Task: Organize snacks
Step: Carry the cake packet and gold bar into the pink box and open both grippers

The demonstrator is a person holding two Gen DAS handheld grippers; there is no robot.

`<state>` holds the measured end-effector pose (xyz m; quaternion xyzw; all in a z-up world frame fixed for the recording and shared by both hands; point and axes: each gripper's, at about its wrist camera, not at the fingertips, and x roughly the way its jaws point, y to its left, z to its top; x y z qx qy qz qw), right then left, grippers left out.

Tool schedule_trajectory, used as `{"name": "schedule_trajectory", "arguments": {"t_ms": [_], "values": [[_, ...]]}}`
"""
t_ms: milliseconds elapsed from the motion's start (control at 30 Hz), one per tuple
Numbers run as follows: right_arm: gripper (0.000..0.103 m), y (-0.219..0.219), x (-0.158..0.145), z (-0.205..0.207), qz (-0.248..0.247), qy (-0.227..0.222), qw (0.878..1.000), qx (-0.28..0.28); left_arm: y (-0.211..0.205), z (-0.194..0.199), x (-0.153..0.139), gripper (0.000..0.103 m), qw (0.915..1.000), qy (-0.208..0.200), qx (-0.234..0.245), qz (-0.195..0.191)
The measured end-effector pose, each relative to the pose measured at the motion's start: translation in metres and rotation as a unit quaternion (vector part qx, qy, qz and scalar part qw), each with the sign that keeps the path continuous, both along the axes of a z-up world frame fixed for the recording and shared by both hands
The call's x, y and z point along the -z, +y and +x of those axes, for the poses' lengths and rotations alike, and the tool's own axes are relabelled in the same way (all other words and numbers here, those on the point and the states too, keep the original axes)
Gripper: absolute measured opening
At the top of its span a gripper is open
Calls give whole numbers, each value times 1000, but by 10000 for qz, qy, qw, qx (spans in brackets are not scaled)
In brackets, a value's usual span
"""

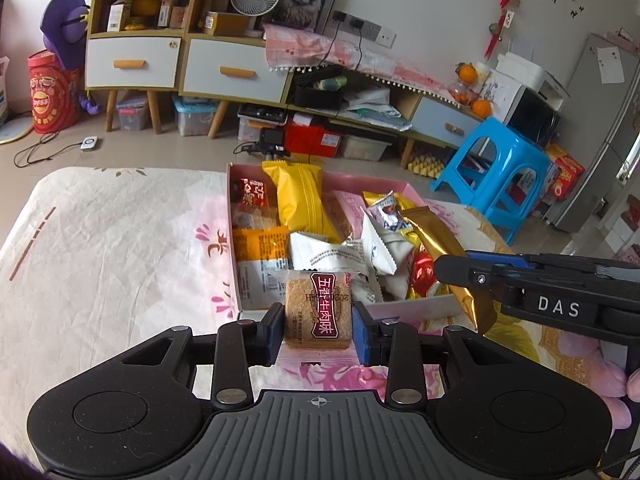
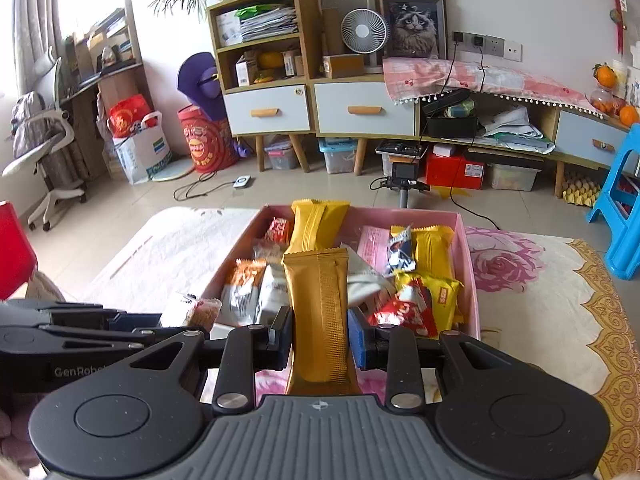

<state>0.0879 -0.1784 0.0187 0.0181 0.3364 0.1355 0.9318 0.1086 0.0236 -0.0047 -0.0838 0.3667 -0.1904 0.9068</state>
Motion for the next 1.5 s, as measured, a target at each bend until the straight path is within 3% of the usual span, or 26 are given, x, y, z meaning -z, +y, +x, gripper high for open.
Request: {"name": "schedule_trajectory", "arguments": {"t_ms": [267, 567, 867, 1267, 1367, 1433, 1500], "values": [[20, -9, 1, 21, 408, 17, 9985, 366, 3, 19, 5, 32, 9998, -144, -37, -158], [20, -8, 11, 61, 994, 267, 9923, 691, -10, 58, 15, 32, 9987, -303, -375, 158], [20, 4, 21, 88, 977, 324, 9925, 661, -18, 77, 30, 32, 9980, -276, -359, 444], [24, 2, 26, 97, 970, 382, 9918, 740, -21, 84, 32, 33, 9970, -360, -436, 534], [27, 1, 23, 96, 978, 332, 9918, 750, -21, 82, 29, 35, 9968, -374, -439, 552], [35, 1, 20, 95, 967, 303, 9922, 728, -19, 81, 28, 41, 9971, -354, -444, 500], [42, 1, 17, 93, 934, 260, 9927, 722, -18, 78, 25, 54, 9970, -382, -455, 489]]}}
